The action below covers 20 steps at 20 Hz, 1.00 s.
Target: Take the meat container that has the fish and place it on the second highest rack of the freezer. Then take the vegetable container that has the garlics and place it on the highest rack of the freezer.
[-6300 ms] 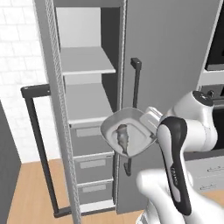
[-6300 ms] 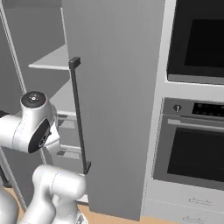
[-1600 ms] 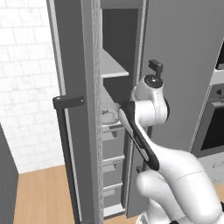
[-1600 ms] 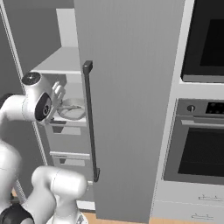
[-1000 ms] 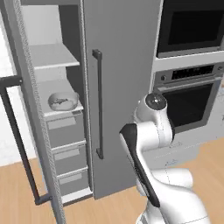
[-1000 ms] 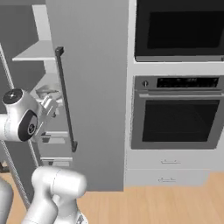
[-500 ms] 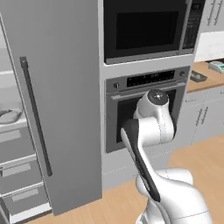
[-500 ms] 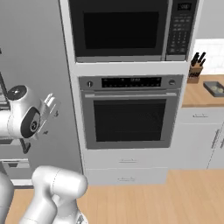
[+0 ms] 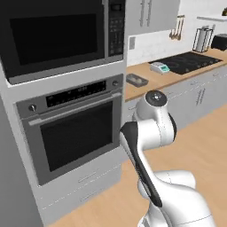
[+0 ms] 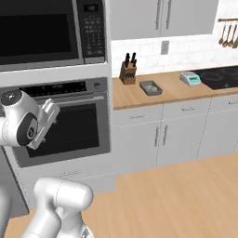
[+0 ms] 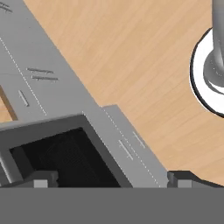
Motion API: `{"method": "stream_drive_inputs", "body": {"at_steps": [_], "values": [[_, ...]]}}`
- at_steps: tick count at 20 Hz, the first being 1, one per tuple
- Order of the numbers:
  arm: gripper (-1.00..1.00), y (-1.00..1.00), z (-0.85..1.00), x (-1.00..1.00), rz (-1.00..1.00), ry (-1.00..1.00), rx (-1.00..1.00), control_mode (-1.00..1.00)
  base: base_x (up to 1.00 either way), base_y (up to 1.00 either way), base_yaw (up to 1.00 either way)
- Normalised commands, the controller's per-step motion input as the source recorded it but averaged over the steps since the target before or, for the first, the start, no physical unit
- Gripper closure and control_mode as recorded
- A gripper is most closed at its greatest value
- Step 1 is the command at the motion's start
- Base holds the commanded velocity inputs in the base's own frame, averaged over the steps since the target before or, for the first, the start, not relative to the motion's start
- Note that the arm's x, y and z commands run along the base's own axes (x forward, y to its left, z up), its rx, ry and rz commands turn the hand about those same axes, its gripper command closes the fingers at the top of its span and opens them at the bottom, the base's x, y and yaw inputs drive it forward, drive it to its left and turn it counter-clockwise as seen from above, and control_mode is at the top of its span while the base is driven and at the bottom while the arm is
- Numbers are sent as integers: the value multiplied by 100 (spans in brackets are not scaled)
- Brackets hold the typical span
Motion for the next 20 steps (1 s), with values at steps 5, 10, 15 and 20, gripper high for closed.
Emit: {"method": "stream_drive_inputs", "body": {"at_steps": [5,10,15,20], "values": [[-100,0,0,0,0,0,0,100,96,-100,-22],[-100,0,0,0,0,0,0,100,100,-100,12],[-100,0,0,0,0,0,0,100,100,-76,5],[-100,0,0,0,0,0,0,100,100,-40,11]]}}
